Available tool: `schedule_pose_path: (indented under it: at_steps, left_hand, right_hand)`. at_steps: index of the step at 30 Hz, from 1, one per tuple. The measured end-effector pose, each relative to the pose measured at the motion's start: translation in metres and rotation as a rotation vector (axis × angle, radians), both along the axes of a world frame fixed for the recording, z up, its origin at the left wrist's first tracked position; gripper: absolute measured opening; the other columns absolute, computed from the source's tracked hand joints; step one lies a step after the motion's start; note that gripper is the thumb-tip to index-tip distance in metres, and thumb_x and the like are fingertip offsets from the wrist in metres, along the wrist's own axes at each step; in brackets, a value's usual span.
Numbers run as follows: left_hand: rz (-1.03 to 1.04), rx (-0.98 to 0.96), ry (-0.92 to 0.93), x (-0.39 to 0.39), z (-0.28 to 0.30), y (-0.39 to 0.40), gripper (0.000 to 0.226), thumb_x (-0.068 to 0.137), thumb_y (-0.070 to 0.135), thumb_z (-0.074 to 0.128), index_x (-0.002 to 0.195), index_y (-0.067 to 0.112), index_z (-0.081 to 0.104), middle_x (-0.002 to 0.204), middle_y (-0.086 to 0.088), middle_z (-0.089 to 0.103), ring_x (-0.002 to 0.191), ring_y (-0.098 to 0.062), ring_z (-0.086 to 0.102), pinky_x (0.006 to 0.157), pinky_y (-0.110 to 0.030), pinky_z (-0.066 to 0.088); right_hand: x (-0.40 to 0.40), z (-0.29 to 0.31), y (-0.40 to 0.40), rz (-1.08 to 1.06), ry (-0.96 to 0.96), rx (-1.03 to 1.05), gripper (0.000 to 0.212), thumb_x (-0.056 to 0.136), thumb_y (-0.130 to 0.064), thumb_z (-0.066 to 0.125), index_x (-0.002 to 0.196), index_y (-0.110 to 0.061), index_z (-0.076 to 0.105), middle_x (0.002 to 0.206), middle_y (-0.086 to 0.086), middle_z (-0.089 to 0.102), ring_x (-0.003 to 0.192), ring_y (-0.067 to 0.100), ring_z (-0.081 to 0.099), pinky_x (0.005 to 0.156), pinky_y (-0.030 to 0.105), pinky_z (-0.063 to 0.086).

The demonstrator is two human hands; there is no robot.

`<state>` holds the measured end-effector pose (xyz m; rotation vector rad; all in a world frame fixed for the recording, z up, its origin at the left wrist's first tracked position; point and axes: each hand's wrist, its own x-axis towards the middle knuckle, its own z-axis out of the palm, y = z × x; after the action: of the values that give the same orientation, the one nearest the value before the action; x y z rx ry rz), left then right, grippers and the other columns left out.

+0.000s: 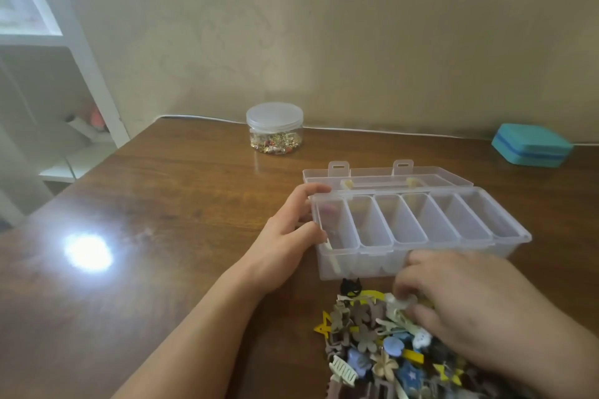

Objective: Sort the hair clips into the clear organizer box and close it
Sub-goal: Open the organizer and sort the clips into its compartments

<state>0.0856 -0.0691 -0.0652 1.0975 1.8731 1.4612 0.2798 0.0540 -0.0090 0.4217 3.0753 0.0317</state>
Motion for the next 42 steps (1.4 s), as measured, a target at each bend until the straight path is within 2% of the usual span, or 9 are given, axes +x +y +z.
schedule_pose_path:
  at_steps: [5,8,11,14,20,25,29,32,42]
  left_hand:
    - [0.001,-0.001,0.025,-0.002,0.000,0.001,0.061,0.067,0.041,0.052,0.128,0.042,0.048,0.115,-0.001,0.069,0.111,-0.026,0.062,0.099,-0.057,0.044]
    - [0.041,0.008,0.062,-0.001,0.000,0.003,0.054,0.072,0.042,0.049,0.125,0.041,0.051,0.109,-0.002,0.070,0.109,-0.028,0.062,0.099,-0.058,0.043]
    - [0.076,0.017,0.085,-0.001,0.001,0.006,0.045,0.077,0.034,0.047,0.121,0.038,0.055,0.106,0.003,0.072,0.106,-0.021,0.063,0.098,-0.053,0.046]
    - [0.088,0.024,0.086,0.001,0.003,0.007,0.044,0.078,0.027,0.046,0.120,0.034,0.056,0.102,0.005,0.072,0.102,-0.019,0.065,0.096,-0.049,0.048]
    - [0.085,0.041,0.102,0.003,0.004,0.007,0.044,0.077,0.035,0.046,0.119,0.038,0.055,0.094,-0.005,0.070,0.095,-0.024,0.061,0.092,-0.048,0.047]
    - [0.089,0.034,0.100,0.005,0.005,0.006,0.042,0.080,0.027,0.043,0.119,0.037,0.056,0.097,-0.004,0.070,0.095,-0.023,0.059,0.089,-0.042,0.047]
    - [0.087,0.044,0.078,0.003,0.004,0.007,0.042,0.080,0.026,0.044,0.118,0.037,0.057,0.100,-0.001,0.071,0.099,-0.021,0.061,0.092,-0.042,0.047]
    - [0.082,0.070,0.069,0.002,0.004,0.007,0.044,0.079,0.024,0.045,0.121,0.033,0.058,0.104,0.001,0.073,0.104,-0.017,0.063,0.094,-0.037,0.047]
    - [0.349,0.159,-0.037,-0.002,0.002,0.012,0.026,0.103,0.016,0.046,0.124,0.023,0.059,0.093,0.001,0.075,0.077,-0.004,0.069,0.076,-0.029,0.053]
  right_hand:
    - [0.000,0.008,-0.003,0.001,0.069,-0.106,0.013,0.091,-0.042,0.055,0.103,-0.042,0.055,0.102,-0.023,0.062,0.093,-0.001,0.058,0.077,0.019,0.048]
    - [0.003,0.021,-0.003,-0.025,0.149,-0.370,0.009,0.085,-0.041,0.068,0.091,-0.037,0.061,0.076,-0.030,0.062,0.065,-0.010,0.055,0.056,0.009,0.041]
    - [-0.011,0.029,-0.006,-0.065,0.483,-0.643,0.012,0.078,-0.031,0.077,0.080,-0.032,0.064,0.072,-0.031,0.062,0.051,-0.001,0.050,0.048,0.011,0.040]
    - [-0.040,0.016,-0.008,-0.115,0.610,-0.448,0.014,0.076,-0.040,0.075,0.080,-0.033,0.063,0.073,-0.023,0.062,0.065,-0.010,0.053,0.053,0.012,0.034]
    - [-0.045,0.000,-0.016,-0.004,0.523,-0.155,0.029,0.085,-0.062,0.050,0.083,-0.040,0.069,0.084,-0.025,0.063,0.080,-0.005,0.053,0.063,0.017,0.040]
    - [-0.009,0.031,-0.004,-0.014,0.502,-0.382,0.010,0.084,-0.051,0.061,0.083,-0.044,0.068,0.073,-0.031,0.066,0.065,0.003,0.063,0.055,0.019,0.051]
    - [0.019,0.047,0.027,-0.183,0.041,-0.342,0.009,0.087,-0.036,0.067,0.086,-0.044,0.069,0.063,-0.048,0.055,0.057,-0.014,0.060,0.056,0.016,0.047]
    - [0.018,0.034,0.035,-0.275,-0.164,-0.176,0.020,0.088,-0.032,0.063,0.100,-0.046,0.069,0.068,-0.032,0.067,0.075,-0.009,0.064,0.077,0.029,0.056]
    - [-0.005,0.013,0.021,-0.219,-0.172,0.118,0.038,0.094,-0.023,0.055,0.123,-0.049,0.056,0.108,-0.014,0.065,0.097,0.017,0.064,0.075,0.033,0.056]
